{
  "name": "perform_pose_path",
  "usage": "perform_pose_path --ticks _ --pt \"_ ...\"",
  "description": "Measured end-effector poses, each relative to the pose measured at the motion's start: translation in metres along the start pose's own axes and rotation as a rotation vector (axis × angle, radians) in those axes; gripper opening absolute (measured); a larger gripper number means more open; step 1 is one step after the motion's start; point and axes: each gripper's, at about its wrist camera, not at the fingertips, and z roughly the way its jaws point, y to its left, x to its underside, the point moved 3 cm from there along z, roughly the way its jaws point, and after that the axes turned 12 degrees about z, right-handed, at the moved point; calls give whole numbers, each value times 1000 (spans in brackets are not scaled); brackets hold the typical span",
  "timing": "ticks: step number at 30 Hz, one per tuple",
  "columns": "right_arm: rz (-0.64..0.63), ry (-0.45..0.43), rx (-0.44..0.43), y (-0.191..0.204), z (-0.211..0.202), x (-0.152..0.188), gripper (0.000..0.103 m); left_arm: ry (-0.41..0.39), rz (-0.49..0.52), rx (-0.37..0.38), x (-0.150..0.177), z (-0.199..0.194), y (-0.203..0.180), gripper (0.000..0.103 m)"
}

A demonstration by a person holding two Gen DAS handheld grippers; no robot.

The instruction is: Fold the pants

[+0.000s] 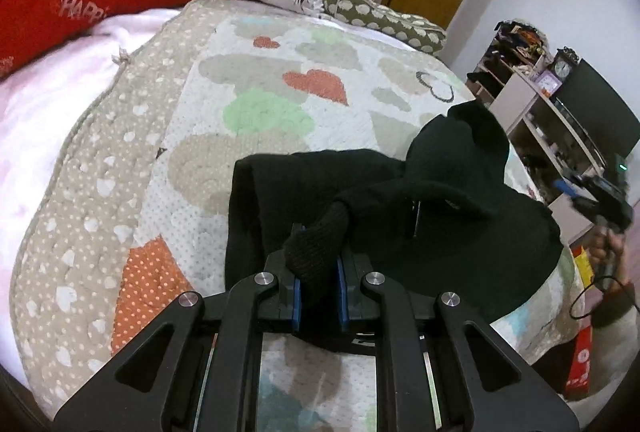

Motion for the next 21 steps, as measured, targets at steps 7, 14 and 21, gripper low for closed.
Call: perform_pose_path --ticks 7,14,21 --pt "86 74 75 -11 115 -35 76 20 -7 -16 -2 4 0 12" --pt "21 27 -110 36 88 -53 10 12 23 -34 -18 0 1 12" --pt "-120 -141 15 13 -66 20 10 0 41 -12 -6 -3 0 13"
